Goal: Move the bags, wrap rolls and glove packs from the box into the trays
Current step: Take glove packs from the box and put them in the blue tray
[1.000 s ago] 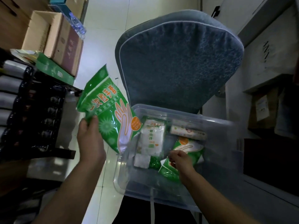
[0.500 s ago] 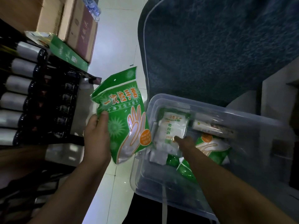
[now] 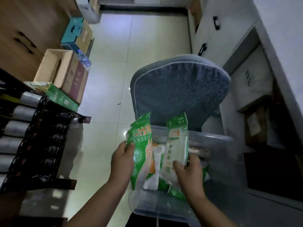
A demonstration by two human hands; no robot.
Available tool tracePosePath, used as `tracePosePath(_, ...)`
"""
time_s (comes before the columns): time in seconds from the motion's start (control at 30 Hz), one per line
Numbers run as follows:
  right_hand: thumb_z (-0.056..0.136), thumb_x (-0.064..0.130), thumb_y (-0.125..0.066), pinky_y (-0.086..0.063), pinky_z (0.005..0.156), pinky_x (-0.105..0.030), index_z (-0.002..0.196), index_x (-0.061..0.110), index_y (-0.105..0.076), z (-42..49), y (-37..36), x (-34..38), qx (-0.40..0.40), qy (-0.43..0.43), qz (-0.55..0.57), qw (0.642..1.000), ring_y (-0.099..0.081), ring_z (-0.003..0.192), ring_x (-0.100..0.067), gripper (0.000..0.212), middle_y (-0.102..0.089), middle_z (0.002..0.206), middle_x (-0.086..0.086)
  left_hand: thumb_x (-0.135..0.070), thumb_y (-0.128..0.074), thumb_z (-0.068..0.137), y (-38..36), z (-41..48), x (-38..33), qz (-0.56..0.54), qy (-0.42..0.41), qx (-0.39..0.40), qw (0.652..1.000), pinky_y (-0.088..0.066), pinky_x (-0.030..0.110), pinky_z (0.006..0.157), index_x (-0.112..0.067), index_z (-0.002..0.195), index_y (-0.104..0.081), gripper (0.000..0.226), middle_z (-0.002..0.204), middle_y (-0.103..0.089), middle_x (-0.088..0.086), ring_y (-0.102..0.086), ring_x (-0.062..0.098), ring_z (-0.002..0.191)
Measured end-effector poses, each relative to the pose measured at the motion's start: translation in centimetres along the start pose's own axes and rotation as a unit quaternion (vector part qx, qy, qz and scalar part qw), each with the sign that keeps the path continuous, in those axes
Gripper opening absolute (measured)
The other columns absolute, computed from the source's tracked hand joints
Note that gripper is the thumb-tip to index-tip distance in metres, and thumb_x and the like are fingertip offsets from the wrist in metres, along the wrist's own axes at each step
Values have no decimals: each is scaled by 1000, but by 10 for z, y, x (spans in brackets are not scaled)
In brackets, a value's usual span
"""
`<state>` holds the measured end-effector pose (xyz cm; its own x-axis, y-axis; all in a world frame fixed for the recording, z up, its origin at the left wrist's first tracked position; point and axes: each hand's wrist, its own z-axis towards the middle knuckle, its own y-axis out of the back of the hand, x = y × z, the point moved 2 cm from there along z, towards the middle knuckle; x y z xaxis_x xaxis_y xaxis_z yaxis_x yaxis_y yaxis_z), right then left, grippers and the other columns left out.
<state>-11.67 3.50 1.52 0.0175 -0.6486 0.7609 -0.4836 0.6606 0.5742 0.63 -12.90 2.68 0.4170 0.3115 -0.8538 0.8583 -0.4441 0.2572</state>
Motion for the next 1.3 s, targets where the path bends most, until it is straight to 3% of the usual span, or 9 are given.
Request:
tracePosePath(0.2,75,19,-65,-44,83,-20,123,25,-51,-35,36,56,-12,189,-88,978,-52,107,-7,50,-48,126,7,-27,-47,94,-39,-39,-52,-48,-14,124,991,-52,45,78,-22,88,-63,18,91,-68,18,-65,34,87)
tracePosePath(0.43,76,42,-58,-44,99,-36,130,18,-53,-64,76,60,-35,211,-159,964,-54,115,-22,59,-54,133,-3,-44,-49,89,-76,-72,-92,-21,-75,253,964,-47,30,81,-24,94,-62,24,94,-69,-8,-63,10,91)
tracePosePath(0.53,82,46,-49,-45,92,-39,135,30,-46,-77,100,48,-30,213,-206,955,-51,108,-19,56,-47,140,9,-31,-67,81,-94,-85,-93,27,-106,315,943,-51,33,76,-31,87,-62,8,89,-72,-6,-68,13,88)
tracePosePath(0.63,83,45,-53,-47,84,-38,131,34,-49,-92,127,38,-53,227,-225,946,-53,102,-18,49,-48,139,14,-30,-65,83,-111,-99,-93,32,-120,359,925,-53,35,75,-39,92,-66,13,90,-75,-5,-70,10,85)
tracePosePath(0.8,72,44,-69,-36,99,-30,138,22,-41,-109,195,6,-216,89,-132,963,-39,116,-7,74,-42,131,15,-44,-60,83,-143,-131,-97,15,-117,409,905,-54,38,74,-48,93,-65,12,90,-74,-16,-70,8,83)
tracePosePath(0.93,68,23,-82,-33,104,-24,145,16,-20,-127,235,-22,-218,-38,79,972,-40,125,-6,99,-40,134,9,-45,-62,79,-171,-170,-104,-4,-80,463,883,-55,47,83,-33,98,-66,23,94,-75,-1,-71,22,88)
tracePosePath(1.03,71,9,-79,-45,91,-18,138,17,-32,-145,263,-41,-197,-60,193,960,-60,106,-4,82,-58,121,4,-29,-60,88,-190,-212,-106,-45,-40,501,864,-55,46,81,-19,100,-65,17,95,-75,8,-71,29,89)
tracePosePath(1.17,71,14,-79,-53,73,-16,98,24,-61,-186,305,-69,-190,-71,214,956,-70,83,-6,34,-73,90,6,-22,-59,87,-212,-283,-107,-52,-22,556,830,-57,43,75,-12,102,-63,18,94,-75,13,-71,32,87)
tracePosePath(1.3,68,9,-80,-55,68,-19,86,21,-63,-239,355,-100,-253,-66,229,938,-70,75,-6,27,-74,79,5,-17,-68,79,-235,-356,-111,-24,-64,582,810,-59,37,65,-9,101,-60,25,89,-75,13,-72,28,79)
